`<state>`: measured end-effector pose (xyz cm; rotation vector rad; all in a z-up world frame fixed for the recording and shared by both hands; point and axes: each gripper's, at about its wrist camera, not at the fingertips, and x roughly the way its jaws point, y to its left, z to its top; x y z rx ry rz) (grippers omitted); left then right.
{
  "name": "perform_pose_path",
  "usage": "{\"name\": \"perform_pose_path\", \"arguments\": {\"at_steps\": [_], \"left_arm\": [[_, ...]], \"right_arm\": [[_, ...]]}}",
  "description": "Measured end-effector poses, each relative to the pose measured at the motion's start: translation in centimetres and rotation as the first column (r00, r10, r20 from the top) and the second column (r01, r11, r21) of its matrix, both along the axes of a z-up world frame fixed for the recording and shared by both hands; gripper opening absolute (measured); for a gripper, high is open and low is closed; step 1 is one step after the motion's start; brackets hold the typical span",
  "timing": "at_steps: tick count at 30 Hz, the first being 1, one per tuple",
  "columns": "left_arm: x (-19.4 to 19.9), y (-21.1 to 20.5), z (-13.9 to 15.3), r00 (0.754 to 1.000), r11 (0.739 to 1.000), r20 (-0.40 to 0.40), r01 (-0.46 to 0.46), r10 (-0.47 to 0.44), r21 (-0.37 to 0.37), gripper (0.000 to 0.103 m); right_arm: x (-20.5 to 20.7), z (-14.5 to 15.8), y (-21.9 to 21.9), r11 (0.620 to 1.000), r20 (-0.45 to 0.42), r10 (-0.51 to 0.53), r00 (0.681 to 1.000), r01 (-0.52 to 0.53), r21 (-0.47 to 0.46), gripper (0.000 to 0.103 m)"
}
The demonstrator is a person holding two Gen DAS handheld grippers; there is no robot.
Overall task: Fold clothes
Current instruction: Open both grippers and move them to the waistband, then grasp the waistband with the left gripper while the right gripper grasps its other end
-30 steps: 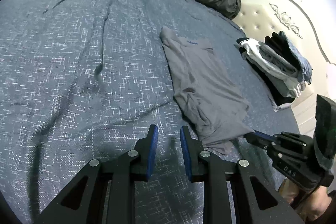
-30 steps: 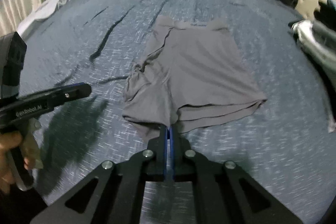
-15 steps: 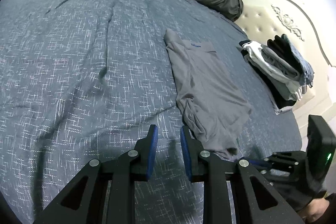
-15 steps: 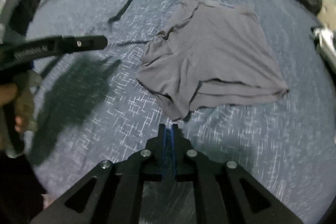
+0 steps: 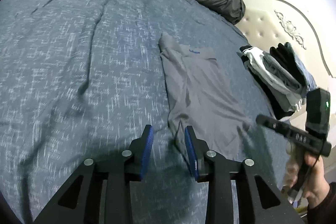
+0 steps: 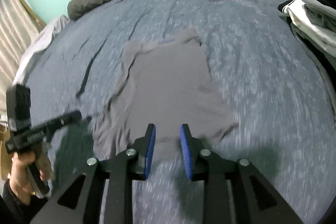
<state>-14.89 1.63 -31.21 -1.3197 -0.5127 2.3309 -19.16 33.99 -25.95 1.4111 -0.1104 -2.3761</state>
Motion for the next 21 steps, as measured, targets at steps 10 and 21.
{"name": "perform_pose_path", "arguments": {"at_steps": [10,21], "left_arm": [[-5.4,0.3,-0.3,1.0,1.0,0.014,-0.015,0.015,-0.017,0.037],[-13.4,2.2,-0.9,0.999,1.0,0.036,-0.02,0.021,-0.022,0.041]], "right_arm": [[-9.2,-0.2,2.2,0.994,0.001,-0.055,0.998,0.055,-0.096,0.048],[-16.6,-2.3,2.3,0.992,0.028,-0.048,0.998,0.051,-0.118,0.053]]}}
